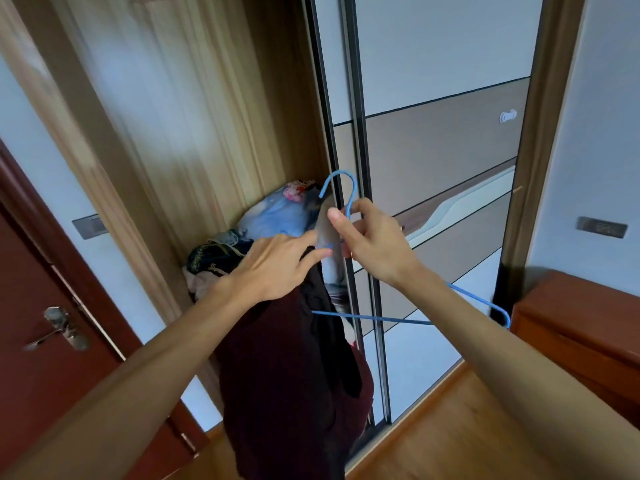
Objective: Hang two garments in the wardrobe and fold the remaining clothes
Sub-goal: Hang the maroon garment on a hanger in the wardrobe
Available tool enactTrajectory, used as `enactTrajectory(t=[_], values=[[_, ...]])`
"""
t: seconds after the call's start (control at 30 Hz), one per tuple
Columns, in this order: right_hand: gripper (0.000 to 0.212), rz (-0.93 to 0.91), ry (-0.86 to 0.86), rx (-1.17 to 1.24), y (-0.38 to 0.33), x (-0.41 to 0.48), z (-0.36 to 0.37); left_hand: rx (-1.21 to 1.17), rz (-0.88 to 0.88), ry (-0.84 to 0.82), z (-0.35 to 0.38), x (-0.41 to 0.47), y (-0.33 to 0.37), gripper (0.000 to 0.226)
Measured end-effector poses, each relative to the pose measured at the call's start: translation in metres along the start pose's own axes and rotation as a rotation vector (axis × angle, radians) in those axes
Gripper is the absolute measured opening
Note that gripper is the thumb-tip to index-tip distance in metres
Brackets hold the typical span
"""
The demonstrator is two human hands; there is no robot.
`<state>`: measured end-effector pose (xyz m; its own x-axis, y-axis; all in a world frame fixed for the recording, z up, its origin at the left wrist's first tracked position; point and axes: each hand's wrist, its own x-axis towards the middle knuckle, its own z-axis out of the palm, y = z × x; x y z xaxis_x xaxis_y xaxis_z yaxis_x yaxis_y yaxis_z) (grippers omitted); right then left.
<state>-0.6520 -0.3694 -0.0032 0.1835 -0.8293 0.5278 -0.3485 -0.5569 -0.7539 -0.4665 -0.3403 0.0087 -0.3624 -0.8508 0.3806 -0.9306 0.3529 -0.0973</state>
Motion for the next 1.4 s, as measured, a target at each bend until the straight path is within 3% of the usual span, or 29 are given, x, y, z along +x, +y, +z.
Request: enactTrajectory(t=[0.07, 0.17, 0.23, 0.3, 0.33, 0.4, 0.47, 0.63, 0.67, 0.77, 0.8, 0.97, 1.13, 1.27, 1.4], values=[[0.041, -0.124, 0.007, -0.183, 0.002, -0.001, -0.012, -0.007, 0.016, 0.023, 0.003, 0.003, -0.007, 0.034], [0.019, -0.507, 0.271, -0.289, 0.025, -0.030, -0.036, -0.014, -0.013, 0.085, 0.007, 0.006, -0.020, 0.034], [0.012, -0.646, 0.240, -0.282, 0.050, -0.069, -0.034, -0.022, -0.042, 0.096, 0.009, 0.009, -0.024, 0.034], [0.013, -0.562, 0.041, -0.328, 0.081, -0.108, -0.016, -0.038, -0.047, 0.106, 0.010, 0.015, -0.022, 0.035], [0.020, -0.413, -0.067, -0.401, 0.097, -0.122, -0.003, -0.042, -0.041, 0.118, 0.011, 0.019, -0.020, 0.035], [0.057, 0.066, -0.276, -0.595, 0.130, -0.141, 0.021, -0.045, -0.015, 0.158, 0.010, 0.027, -0.013, 0.035], [0.089, 0.435, -0.384, -0.568, 0.155, -0.152, 0.038, -0.054, 0.032, 0.208, 0.008, 0.034, -0.005, 0.035], [0.108, 0.672, -0.177, -0.103, 0.189, -0.131, 0.051, -0.047, 0.115, 0.253, 0.000, 0.037, 0.007, 0.037], [0.100, 0.694, -0.167, -0.083, 0.197, -0.124, 0.051, -0.048, 0.102, 0.247, -0.001, 0.037, 0.005, 0.039], [0.037, 0.643, -0.211, -0.102, 0.211, -0.108, 0.044, -0.041, 0.054, 0.261, -0.005, 0.030, -0.006, 0.044], [0.026, 0.612, -0.200, -0.086, 0.211, -0.102, 0.042, -0.024, 0.046, 0.278, -0.006, 0.027, -0.010, 0.044], [0.019, 0.556, -0.069, 0.030, 0.174, -0.042, -0.003, 0.081, 0.070, 0.307, -0.013, 0.010, -0.033, 0.047], [0.012, 0.334, 0.052, 0.112, 0.094, 0.031, -0.069, 0.154, 0.084, 0.315, 0.000, -0.004, -0.047, 0.042], [0.013, 0.301, -0.147, 0.203, 0.026, 0.060, -0.116, 0.275, 0.040, 0.283, 0.018, -0.004, -0.057, 0.042], [0.023, 0.335, -0.369, 0.077, -0.012, 0.056, -0.155, 0.264, -0.029, 0.309, 0.023, -0.005, -0.072, 0.040]])
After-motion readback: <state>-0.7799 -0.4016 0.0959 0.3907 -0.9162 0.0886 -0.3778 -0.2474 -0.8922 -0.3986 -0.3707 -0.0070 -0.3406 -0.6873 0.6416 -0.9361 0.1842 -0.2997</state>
